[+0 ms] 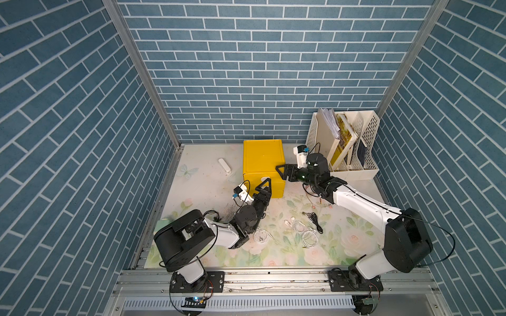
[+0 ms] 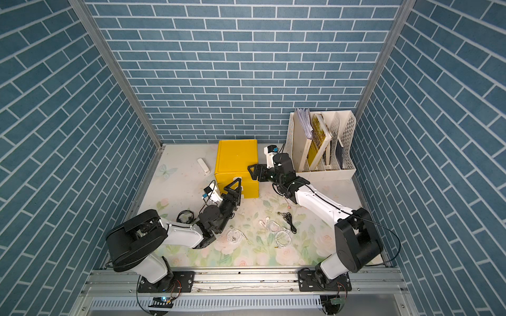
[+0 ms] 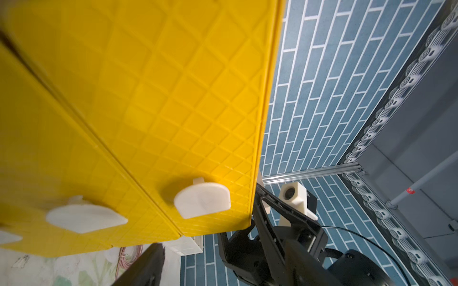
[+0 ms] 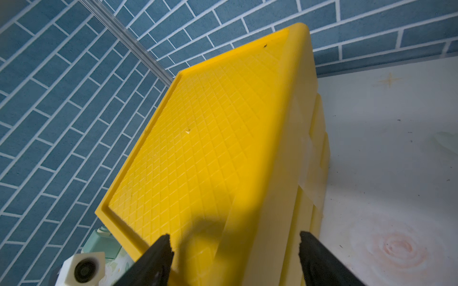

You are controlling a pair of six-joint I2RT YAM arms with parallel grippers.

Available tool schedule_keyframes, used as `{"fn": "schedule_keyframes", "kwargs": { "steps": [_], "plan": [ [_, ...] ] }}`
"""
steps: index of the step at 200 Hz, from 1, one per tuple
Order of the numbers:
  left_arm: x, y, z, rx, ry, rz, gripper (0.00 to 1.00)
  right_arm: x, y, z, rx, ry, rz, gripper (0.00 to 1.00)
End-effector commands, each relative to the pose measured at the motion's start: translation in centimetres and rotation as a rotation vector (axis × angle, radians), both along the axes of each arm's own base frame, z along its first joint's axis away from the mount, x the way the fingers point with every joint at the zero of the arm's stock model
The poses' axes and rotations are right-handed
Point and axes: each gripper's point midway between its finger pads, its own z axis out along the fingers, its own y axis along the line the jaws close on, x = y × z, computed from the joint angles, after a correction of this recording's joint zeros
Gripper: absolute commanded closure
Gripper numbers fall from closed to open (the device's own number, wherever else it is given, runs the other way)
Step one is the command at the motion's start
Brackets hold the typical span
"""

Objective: Place the wired earphones into the drawer by color
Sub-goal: Open the drawer in the storage box.

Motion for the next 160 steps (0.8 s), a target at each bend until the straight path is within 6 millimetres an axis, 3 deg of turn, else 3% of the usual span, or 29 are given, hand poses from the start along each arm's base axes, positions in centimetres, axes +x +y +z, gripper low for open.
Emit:
{"fn": "schedule_keyframes", "kwargs": {
  "steps": [1,32,46,52,94,160],
  "plan": [
    [0.7,0.6,-0.8,0.02,0.05,0.035,0.17,-0.5,-0.6,-1.3,-0.04,0.03,-0.019,0.18],
    [1.4,1.1,-0.2,0.024,0.042,0.051,0.18,-0.5,-0.7,-1.5,-0.042,0.03,-0.023,0.18],
    [1.7,1.2,-0.9,0.052,0.06,0.05,0.19,-0.4,-0.8,-1.7,-0.045,0.03,-0.028,0.18],
    [2.0,1.0,-0.1,0.038,0.048,0.053,0.19,-0.5,-0.8,-1.7,-0.045,0.03,-0.028,0.18],
    [2.9,0.2,0.0,0.039,0.045,0.031,0.21,-0.3,-0.7,-2.3,-0.053,0.038,-0.027,0.19],
    [3.9,-0.4,-1.2,0.065,0.074,0.015,0.38,-0.3,-0.9,-3.0,-0.065,0.046,-0.031,0.2]
  ]
}}
